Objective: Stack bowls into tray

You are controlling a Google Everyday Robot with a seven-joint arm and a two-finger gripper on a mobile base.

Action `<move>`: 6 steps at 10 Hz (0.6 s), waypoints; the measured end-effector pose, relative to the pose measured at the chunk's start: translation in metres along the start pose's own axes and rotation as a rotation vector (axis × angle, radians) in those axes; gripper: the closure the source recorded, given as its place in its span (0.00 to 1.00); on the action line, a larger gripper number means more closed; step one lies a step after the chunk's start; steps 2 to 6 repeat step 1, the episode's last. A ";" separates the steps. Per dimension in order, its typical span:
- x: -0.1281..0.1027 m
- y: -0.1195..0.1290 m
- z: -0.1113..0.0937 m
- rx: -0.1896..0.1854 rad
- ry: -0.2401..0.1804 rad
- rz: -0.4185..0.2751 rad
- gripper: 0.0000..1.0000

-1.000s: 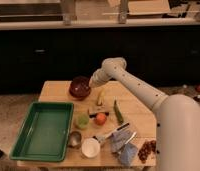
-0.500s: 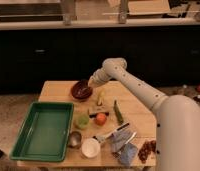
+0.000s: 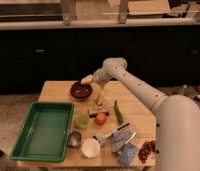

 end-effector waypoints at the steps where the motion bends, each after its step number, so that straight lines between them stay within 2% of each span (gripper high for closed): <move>1: -0.001 -0.003 0.001 0.002 -0.009 -0.006 0.20; 6: -0.001 -0.003 0.001 0.002 -0.009 -0.006 0.20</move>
